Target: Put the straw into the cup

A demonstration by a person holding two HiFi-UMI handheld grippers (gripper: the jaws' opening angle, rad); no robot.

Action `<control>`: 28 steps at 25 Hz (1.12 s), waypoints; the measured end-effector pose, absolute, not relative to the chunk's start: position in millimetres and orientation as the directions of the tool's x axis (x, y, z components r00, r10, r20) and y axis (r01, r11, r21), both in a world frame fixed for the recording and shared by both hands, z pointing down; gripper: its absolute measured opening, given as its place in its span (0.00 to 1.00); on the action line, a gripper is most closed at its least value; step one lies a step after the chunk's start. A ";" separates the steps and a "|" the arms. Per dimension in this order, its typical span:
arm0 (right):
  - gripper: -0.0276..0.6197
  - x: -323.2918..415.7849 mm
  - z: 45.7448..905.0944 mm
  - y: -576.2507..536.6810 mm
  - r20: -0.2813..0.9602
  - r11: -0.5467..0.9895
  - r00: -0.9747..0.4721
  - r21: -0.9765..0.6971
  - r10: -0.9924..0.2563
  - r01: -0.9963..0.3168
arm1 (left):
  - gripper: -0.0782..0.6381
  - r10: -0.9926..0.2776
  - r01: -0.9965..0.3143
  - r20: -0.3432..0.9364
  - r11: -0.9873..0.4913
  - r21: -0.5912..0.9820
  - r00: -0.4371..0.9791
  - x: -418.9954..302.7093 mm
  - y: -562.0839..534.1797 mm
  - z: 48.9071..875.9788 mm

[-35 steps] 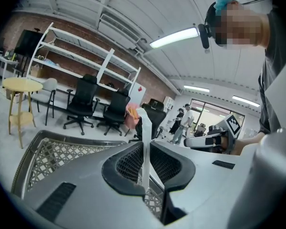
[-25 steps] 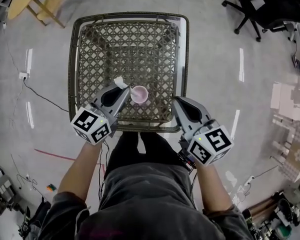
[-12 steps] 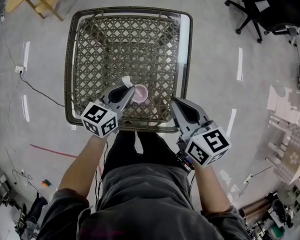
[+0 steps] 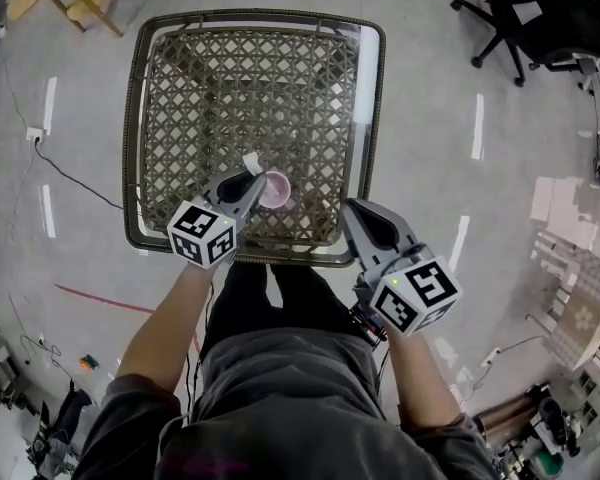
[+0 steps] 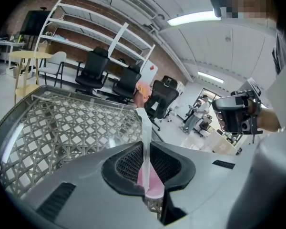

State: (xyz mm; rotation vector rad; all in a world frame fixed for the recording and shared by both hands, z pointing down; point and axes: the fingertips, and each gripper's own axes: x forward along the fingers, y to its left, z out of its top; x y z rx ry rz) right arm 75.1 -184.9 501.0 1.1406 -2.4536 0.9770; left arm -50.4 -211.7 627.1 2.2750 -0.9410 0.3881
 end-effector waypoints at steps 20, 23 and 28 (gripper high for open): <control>0.07 79.2 500.9 -191.1 0.465 0.476 -0.679 -0.487 -0.568 -0.732 | 0.24 -0.530 -0.741 0.521 -0.532 0.409 0.669 -49.5 -213.7 632.5; 0.07 75.1 494.3 -189.3 0.452 0.486 -0.685 -0.485 -0.572 -0.727 | 0.24 -0.541 -0.747 0.519 -0.532 0.399 0.662 -55.0 -209.7 624.1; 0.07 66.3 480.9 -188.3 0.431 0.495 -0.686 -0.480 -0.586 -0.724 | 0.24 -0.558 -0.751 0.505 -0.533 0.389 0.658 -68.8 -206.5 605.6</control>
